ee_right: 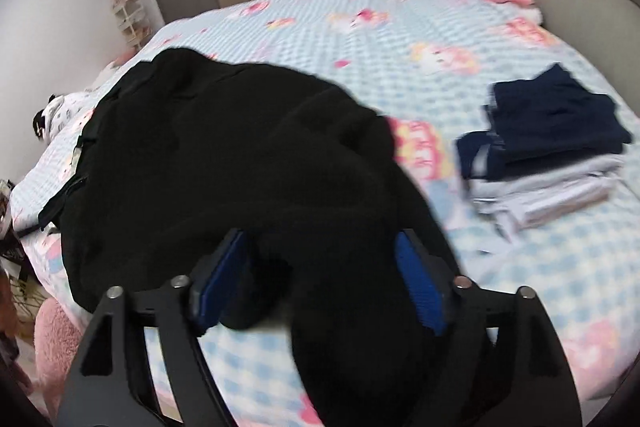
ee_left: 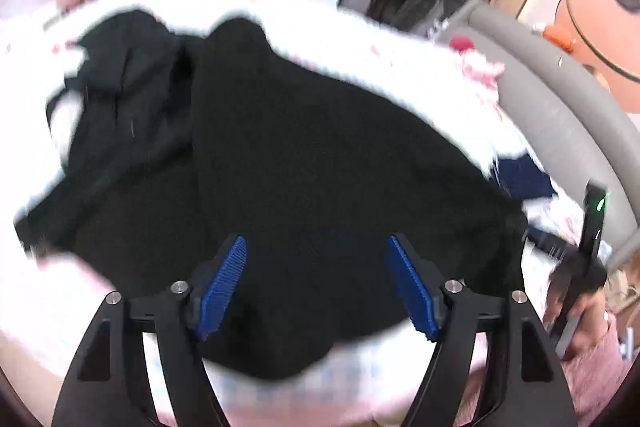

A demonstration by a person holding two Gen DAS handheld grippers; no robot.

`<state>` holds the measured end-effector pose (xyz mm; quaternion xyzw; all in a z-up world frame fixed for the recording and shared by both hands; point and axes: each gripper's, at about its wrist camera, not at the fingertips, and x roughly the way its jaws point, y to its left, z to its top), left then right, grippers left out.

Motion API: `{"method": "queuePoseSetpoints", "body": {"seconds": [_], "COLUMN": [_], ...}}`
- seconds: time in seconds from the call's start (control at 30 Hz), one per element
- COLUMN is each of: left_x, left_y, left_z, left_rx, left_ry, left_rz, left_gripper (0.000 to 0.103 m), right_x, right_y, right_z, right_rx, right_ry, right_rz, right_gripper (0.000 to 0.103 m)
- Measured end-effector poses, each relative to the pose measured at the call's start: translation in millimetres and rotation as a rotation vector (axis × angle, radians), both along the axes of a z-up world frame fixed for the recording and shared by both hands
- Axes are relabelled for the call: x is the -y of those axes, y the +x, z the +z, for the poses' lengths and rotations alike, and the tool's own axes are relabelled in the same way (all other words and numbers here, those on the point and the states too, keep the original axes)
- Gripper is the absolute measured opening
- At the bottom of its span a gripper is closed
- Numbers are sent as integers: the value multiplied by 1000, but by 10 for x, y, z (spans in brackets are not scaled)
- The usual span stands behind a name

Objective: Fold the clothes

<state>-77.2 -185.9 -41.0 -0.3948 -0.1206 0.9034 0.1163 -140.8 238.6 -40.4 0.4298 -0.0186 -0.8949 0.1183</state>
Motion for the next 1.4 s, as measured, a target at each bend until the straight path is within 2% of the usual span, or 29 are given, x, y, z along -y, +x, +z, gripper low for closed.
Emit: {"method": "queuePoseSetpoints", "body": {"seconds": [0.1, 0.2, 0.3, 0.37, 0.43, 0.47, 0.5, 0.6, 0.63, 0.67, 0.73, 0.77, 0.8, 0.83, 0.9, 0.97, 1.1, 1.17, 1.23, 1.27, 1.3, 1.33, 1.4], "left_x": [-4, -89, 11, 179, 388, 483, 519, 443, 362, 285, 196, 150, 97, 22, -202, -495, -1143, -1440, -1696, -1731, -1718, -1676, -1480], "left_y": [-285, -592, -828, -816, -769, -767, -784, -868, -854, -839, -810, -796, -787, -767, -681, -561, -276, -127, -1, 13, 12, 5, -18], "left_z": [-74, -301, -607, -704, -767, -832, -907, -1208, -1220, -1230, -1207, -1195, -1177, -1146, -1058, -984, -930, -955, -1014, -1074, -1130, -1161, -1154], "left_rx": [-21, 80, 186, 210, 226, 254, 289, 378, 358, 339, 326, 319, 317, 306, 283, 281, 296, 313, 334, 351, 366, 376, 396], "left_ry": [-66, -181, -307, -350, -315, -265, -224, -167, -219, -265, -246, -236, -217, -204, -168, -121, -23, 16, 51, 59, 73, 101, 206], "left_rz": [51, 125, 218, 300, 374, 377, 350, 230, 209, 189, 152, 132, 99, 61, -48, -156, -321, -382, -423, -405, -383, -372, -360], "left_gripper": [82, 82, 82, 82, 82, 83, 83, 82, 70, 62, 34, 26, 18, 16, 15, 15, 15, 15, 18, 19, 24, 30, 37], "right_x": [170, 253, 188, 115, 86, 120, 191, 451, 547, 622, 706, 678, 650, 605, 471, 327, -73, -306, -540, -640, -713, -742, -678], "right_y": [-279, -467, -527, -559, -613, -650, -690, -711, -659, -579, -444, -414, -384, -361, -306, -294, -367, -357, -319, -306, -288, -248, -65], "right_z": [-176, -276, -256, -234, -286, -386, -532, -988, -1089, -1105, -1089, -1064, -1039, -1004, -866, -743, -381, -104, 132, 200, 215, 194, 96], "right_rx": [29, 14, -74, -109, -68, -12, 63, 281, 311, 290, 241, 227, 214, 195, 92, 19, -79, -142, -155, -128, -81, -39, 11], "right_ry": [33, 64, 82, 75, 41, 36, 41, 30, 32, 54, 97, 95, 92, 97, 189, 256, 303, 304, 255, 205, 133, 66, -5], "right_rz": [-14, -60, -162, -220, -218, -193, -150, -5, 33, 48, 63, 53, 43, 28, -24, -75, -201, -277, -318, -309, -277, -232, -119], "right_gripper": [87, 88, 88, 89, 101, 102, 102, 101, 100, 94, 69, 60, 38, 21, 12, 10, 9, 8, 8, 12, 17, 30, 42]}}
